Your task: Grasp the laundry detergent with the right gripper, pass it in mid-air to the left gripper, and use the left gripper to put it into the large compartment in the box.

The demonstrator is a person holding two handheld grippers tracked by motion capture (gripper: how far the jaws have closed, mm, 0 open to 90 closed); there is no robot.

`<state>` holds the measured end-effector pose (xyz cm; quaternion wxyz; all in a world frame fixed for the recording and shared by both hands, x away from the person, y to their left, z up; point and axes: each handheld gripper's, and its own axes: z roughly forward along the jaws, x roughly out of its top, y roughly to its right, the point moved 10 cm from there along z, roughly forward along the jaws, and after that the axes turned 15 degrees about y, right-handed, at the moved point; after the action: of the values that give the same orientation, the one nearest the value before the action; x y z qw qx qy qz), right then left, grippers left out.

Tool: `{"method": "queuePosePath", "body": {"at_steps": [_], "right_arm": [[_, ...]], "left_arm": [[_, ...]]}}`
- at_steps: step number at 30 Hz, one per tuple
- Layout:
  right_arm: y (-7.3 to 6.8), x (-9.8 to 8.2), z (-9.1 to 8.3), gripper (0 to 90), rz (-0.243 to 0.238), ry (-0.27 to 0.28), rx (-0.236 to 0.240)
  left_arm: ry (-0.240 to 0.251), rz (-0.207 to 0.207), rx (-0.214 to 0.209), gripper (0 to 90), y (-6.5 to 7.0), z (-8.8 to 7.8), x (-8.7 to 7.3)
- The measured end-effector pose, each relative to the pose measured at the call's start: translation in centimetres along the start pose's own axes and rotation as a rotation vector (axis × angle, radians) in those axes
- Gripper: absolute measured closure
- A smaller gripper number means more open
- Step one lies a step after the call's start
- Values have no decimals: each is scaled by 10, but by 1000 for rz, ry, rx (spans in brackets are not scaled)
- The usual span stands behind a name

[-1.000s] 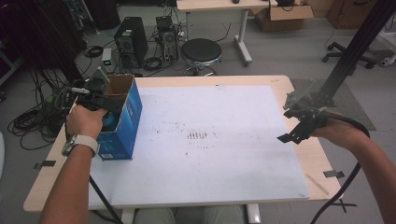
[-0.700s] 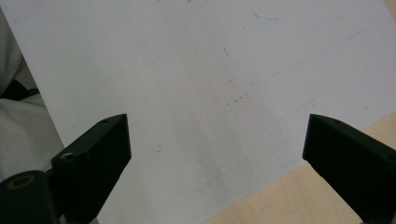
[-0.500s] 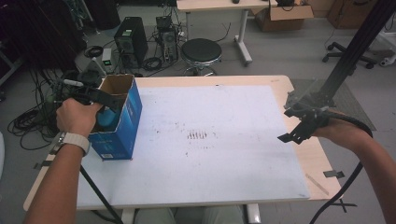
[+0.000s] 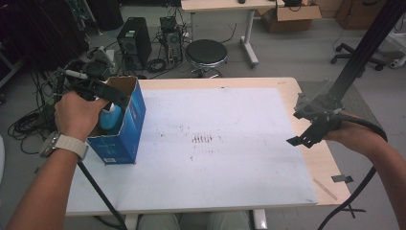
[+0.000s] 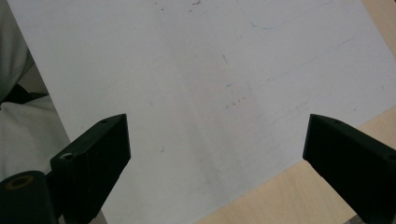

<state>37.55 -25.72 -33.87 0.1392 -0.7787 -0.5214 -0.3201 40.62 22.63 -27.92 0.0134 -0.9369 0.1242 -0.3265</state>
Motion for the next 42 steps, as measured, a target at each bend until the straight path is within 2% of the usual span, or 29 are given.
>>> {"method": "queuePosePath", "body": {"at_steps": [1,2,3,5,6,7,8,10,11,13,14,17,18,19,20,21,23,24,26,27,32,33,35,37,39,41,42], "right_arm": [[-1,0,-1,71,1,1,1],[-1,0,-1,71,1,1,1],[-1,0,-2,71,0,-2,0],[-1,1,-2,71,1,-1,-1],[-2,1,-3,70,3,0,-2],[-2,1,-3,70,3,0,-2],[-2,0,-4,70,3,0,-3],[-2,0,-4,70,3,1,-3],[-2,0,-5,70,8,1,-5],[-2,0,-5,70,7,1,-5],[-3,1,-6,70,6,1,-4],[-3,2,-6,70,3,2,-2],[-4,2,-6,70,5,1,-3],[-4,3,-6,70,5,3,-2],[-4,3,-6,70,5,3,-2],[-4,3,-5,70,1,1,0],[-5,3,-5,70,3,3,2],[-6,4,-4,69,7,3,3],[-6,5,-3,68,8,2,4],[-6,5,-3,68,7,2,5],[-6,7,0,67,5,0,9],[-6,9,1,67,2,-2,11],[-7,10,3,67,0,-4,15],[-7,12,5,67,3,-1,16],[-6,13,5,66,3,-1,17],[-7,17,7,66,0,0,21],[-7,17,7,66,0,0,21]], "left_arm": [[9,26,-14,95,8,-6,3],[9,26,-14,96,8,-6,3],[17,50,-29,96,17,-11,7],[20,62,-36,95,21,-14,8],[23,86,-60,94,31,-18,11],[23,86,-60,89,31,-18,11],[30,106,-80,87,41,-23,14],[34,115,-87,87,45,-25,15],[40,139,-105,86,54,-29,17],[39,153,-114,85,59,-30,17],[33,187,-126,81,68,-32,16],[32,220,-148,75,81,-33,16],[32,220,-148,74,81,-33,16],[30,244,-161,73,89,-33,15],[30,244,-161,71,89,-33,15],[31,266,-174,71,98,-34,14],[33,275,-180,71,101,-34,14],[35,302,-193,72,108,-34,14],[36,311,-196,72,111,-34,13],[39,331,-209,72,118,-34,13],[36,365,-233,71,129,-31,11],[30,392,-239,72,134,-30,9],[32,394,-242,72,137,-29,8],[35,413,-261,72,145,-27,7],[30,430,-267,71,147,-27,6],[32,458,-284,71,155,-25,5],[32,458,-284,71,155,-25,5]]}}
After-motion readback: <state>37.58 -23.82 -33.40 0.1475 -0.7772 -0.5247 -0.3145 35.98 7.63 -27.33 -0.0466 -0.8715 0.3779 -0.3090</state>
